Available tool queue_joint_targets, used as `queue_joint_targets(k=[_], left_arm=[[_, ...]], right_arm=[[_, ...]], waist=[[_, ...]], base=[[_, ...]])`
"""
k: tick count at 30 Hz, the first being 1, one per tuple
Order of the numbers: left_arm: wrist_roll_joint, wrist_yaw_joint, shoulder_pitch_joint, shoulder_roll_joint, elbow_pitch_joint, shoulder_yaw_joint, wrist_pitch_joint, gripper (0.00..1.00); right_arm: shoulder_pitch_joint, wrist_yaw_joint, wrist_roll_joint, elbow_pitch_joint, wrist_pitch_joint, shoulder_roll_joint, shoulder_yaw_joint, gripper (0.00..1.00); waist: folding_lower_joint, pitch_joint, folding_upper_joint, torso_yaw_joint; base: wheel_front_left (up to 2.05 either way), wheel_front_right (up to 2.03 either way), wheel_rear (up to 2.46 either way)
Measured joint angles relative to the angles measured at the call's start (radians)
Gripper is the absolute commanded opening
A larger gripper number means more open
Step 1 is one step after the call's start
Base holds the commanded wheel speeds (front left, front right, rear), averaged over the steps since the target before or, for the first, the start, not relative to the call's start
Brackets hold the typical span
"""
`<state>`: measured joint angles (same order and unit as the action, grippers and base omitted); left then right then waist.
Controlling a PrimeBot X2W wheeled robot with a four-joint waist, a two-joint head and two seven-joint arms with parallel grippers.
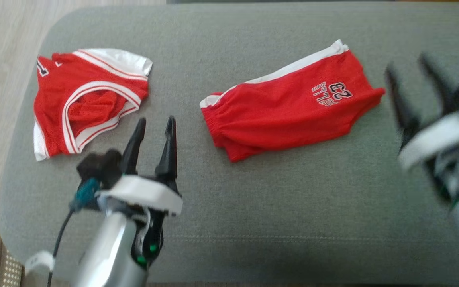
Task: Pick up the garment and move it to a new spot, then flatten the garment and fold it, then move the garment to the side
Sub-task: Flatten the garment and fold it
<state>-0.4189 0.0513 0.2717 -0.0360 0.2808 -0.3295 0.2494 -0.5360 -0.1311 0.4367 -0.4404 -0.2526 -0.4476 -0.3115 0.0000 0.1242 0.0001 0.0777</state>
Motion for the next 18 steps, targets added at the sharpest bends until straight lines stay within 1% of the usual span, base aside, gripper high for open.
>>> queue_joint_targets(k=[2,4,6,8,11,14,18], left_arm=[[0.01,-0.006,-0.043,0.0,-0.033,0.008,0.0,1.0],[0.01,-0.008,-0.079,0.0,-0.066,0.015,0.0,1.0],[0.027,-0.009,-0.111,-0.002,-0.089,0.016,0.0,1.0],[0.029,-0.008,-0.142,-0.002,-0.112,0.02,0.0,1.0],[0.029,-0.008,-0.185,-0.003,-0.135,0.02,0.0,1.0],[0.04,-0.008,-0.221,-0.004,-0.147,0.017,0.0,1.0],[0.039,-0.007,-0.24,-0.006,-0.149,0.016,0.0,1.0]], right_arm=[[0.123,0.0,-0.081,0.069,0.0,0.065,0.088,1.0],[0.214,0.0,-0.142,0.132,0.0,0.12,0.163,1.0],[0.277,0.0,-0.194,0.184,0.0,0.165,0.218,1.0],[0.323,0.0,-0.221,0.213,0.0,0.208,0.261,1.0],[0.377,0.0,-0.264,0.247,0.0,0.249,0.285,1.0],[0.416,0.0,-0.282,0.253,0.0,0.281,0.299,1.0],[0.437,0.0,-0.288,0.253,0.0,0.299,0.309,1.0]], waist=[[0.0,-0.013,0.0,-0.006],[0.0,-0.023,0.0,-0.008],[0.0,-0.03,0.0,-0.009],[0.0,-0.035,0.0,-0.01],[0.0,-0.04,0.0,-0.01],[0.0,-0.046,0.0,-0.009],[0.0,-0.053,0.0,-0.007]], base=[[0.0,0.0,0.0],[0.0,0.0,0.0],[0.0,0.0,0.0],[0.0,0.0,0.0],[0.0,0.0,0.0],[0.0,0.0,0.0],[0.0,0.0,0.0]])
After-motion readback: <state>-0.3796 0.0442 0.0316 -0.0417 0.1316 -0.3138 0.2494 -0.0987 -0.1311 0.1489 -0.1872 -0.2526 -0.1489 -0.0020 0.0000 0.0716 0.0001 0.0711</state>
